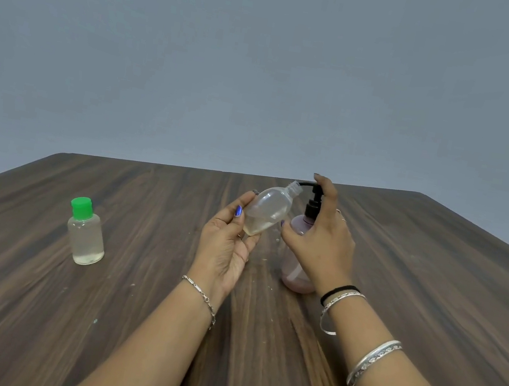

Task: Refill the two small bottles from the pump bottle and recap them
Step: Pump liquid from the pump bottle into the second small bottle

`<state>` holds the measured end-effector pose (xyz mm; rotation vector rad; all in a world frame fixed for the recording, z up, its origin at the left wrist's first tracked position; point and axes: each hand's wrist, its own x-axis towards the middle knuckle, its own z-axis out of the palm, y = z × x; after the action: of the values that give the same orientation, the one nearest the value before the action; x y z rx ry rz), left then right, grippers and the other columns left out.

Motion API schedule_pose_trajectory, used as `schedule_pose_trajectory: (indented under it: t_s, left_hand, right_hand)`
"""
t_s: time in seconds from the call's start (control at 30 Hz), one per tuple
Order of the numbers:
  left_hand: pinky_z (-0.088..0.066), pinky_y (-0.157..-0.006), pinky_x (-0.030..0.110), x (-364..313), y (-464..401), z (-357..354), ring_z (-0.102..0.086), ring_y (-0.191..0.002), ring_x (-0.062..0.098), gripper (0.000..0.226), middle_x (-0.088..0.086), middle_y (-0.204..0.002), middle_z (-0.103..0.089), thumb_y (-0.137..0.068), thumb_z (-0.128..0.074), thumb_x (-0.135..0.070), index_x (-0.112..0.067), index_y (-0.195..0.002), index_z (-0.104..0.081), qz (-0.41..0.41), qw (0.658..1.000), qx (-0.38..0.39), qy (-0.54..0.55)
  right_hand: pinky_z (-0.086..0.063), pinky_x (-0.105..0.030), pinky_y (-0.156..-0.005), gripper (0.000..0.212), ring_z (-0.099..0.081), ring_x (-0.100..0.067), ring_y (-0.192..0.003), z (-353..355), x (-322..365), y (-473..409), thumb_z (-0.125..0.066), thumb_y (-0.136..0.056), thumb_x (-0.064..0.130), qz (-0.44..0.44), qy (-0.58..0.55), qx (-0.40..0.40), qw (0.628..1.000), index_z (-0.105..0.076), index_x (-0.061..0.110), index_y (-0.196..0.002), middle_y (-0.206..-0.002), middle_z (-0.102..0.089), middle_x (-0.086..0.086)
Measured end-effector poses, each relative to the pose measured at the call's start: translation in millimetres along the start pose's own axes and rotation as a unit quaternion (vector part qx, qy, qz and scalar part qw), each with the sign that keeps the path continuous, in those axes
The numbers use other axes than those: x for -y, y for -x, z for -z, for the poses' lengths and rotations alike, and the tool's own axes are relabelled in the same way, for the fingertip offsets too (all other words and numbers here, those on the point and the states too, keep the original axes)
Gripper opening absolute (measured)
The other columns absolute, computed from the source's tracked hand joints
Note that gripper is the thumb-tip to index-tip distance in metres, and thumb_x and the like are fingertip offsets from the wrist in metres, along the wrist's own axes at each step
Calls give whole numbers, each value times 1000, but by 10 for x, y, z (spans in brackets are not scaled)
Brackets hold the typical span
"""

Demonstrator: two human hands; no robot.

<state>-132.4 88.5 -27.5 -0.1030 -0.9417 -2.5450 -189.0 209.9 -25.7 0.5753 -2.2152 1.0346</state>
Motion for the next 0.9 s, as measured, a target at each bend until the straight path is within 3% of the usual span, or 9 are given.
schedule_pose_trajectory:
  t_s: [0.3, 0.4, 0.6, 0.9]
  left_hand:
    - [-54, -84, 31, -4, 6, 0, -63, -99, 18, 23, 7, -107, -65, -95, -40, -2, -4, -106, -60, -1, 1000, -3, -12]
    - [-53, -86, 31, -5, 11, -5, -63, -99, 18, 23, 8, -109, -64, -95, -40, -2, -4, -105, -60, -2, 1000, -3, -10]
    - [-53, -86, 32, -22, 18, -10, -62, -101, 19, 24, 6, -107, -65, -96, -39, -2, -5, -106, -60, -4, 1000, -7, -19]
    - [-52, -87, 34, -1, 23, -3, -60, -108, 23, 26, 12, -118, -62, -96, -38, 0, -1, -113, -57, 9, 1000, -10, -15]
  right_hand:
    - [-35, -26, -66, 57, -51, -15, -83, -14, 25, -9, -62, -76, 24, -1, 0, -6, 1000, -22, 37, -115, -87, -53, 6]
    - [-35, -26, -67, 60, -48, -13, -83, -14, 15, -3, -61, -78, 26, -3, 5, -5, 1000, -26, 36, -126, -87, -51, 8]
    - [-36, -26, -70, 75, -47, -9, -87, 3, 5, 2, -63, -78, 30, -6, -4, 3, 1000, -18, 46, -136, -92, -51, 12]
    - [-37, -26, -65, 56, -55, -16, -84, -43, 6, -8, -63, -77, 27, -7, 0, -19, 1000, -24, 39, -115, -85, -56, 6]
